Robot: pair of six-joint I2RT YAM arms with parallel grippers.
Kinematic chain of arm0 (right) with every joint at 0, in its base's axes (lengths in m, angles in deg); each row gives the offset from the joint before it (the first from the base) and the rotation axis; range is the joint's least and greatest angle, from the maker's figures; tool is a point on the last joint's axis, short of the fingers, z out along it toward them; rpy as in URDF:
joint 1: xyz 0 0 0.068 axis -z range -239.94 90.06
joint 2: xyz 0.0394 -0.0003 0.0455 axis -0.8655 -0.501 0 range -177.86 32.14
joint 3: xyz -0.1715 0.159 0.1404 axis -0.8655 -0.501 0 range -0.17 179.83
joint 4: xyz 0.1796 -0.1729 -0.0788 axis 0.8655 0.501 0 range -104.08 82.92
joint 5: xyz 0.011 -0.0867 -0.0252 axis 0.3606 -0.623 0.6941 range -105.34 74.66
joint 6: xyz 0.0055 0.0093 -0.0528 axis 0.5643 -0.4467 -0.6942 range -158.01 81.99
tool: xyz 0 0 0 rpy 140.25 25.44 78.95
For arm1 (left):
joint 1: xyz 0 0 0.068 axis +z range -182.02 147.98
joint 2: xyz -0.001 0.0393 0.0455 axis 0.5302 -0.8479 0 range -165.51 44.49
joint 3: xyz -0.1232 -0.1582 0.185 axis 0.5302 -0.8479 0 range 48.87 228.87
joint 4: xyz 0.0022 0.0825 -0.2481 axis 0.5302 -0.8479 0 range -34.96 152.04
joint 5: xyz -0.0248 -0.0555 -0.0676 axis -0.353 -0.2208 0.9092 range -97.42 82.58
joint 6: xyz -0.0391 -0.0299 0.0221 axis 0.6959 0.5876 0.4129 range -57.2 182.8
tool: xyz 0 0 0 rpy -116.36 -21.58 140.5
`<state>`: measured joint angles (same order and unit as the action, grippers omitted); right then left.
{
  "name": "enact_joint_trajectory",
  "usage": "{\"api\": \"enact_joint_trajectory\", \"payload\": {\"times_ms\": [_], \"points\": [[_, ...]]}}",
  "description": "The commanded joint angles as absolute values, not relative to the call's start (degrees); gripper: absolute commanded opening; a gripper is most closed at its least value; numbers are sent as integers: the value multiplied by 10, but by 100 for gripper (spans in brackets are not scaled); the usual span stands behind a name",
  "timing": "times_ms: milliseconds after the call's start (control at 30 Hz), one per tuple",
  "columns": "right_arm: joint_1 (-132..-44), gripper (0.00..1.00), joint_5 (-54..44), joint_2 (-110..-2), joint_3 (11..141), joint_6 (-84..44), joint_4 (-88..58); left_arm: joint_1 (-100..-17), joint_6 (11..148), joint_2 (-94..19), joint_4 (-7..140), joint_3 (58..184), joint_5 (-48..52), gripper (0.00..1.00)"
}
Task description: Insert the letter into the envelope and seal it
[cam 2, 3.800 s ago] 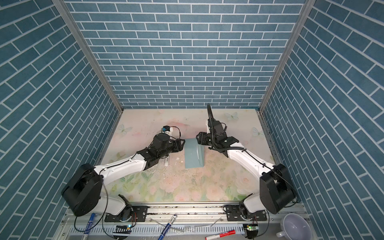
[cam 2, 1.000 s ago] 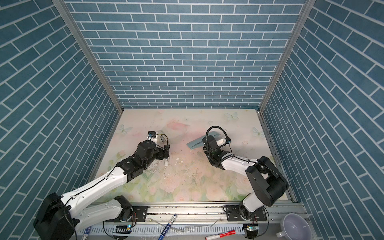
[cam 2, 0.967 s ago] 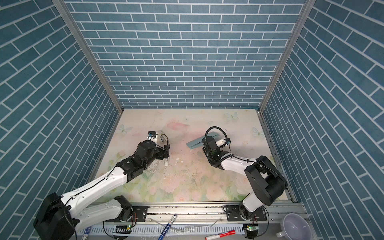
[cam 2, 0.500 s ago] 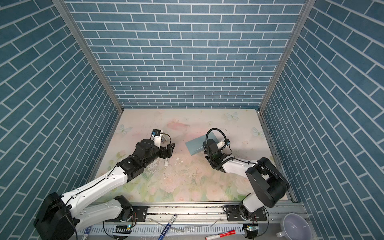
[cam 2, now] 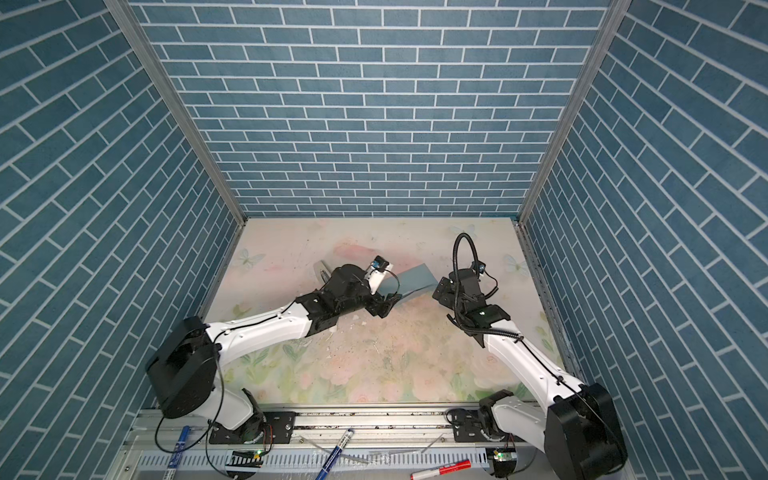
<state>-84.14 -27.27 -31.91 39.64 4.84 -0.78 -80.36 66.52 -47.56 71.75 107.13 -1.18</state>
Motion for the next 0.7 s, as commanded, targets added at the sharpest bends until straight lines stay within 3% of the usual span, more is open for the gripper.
{"api": "enact_joint_trajectory", "payload": {"times_ms": [0, 500, 667], "points": [[-827, 92, -238, -306, 407, -11, 45, -813, 637, -535, 706, 1120, 20, 82], [-792, 92, -200, -244, 353, -15, 18, -815, 589, -745, 611, 1307, -18, 58], [-782, 92, -192, -232, 342, -24, 17, -815, 576, -784, 575, 1350, -53, 44]]}}
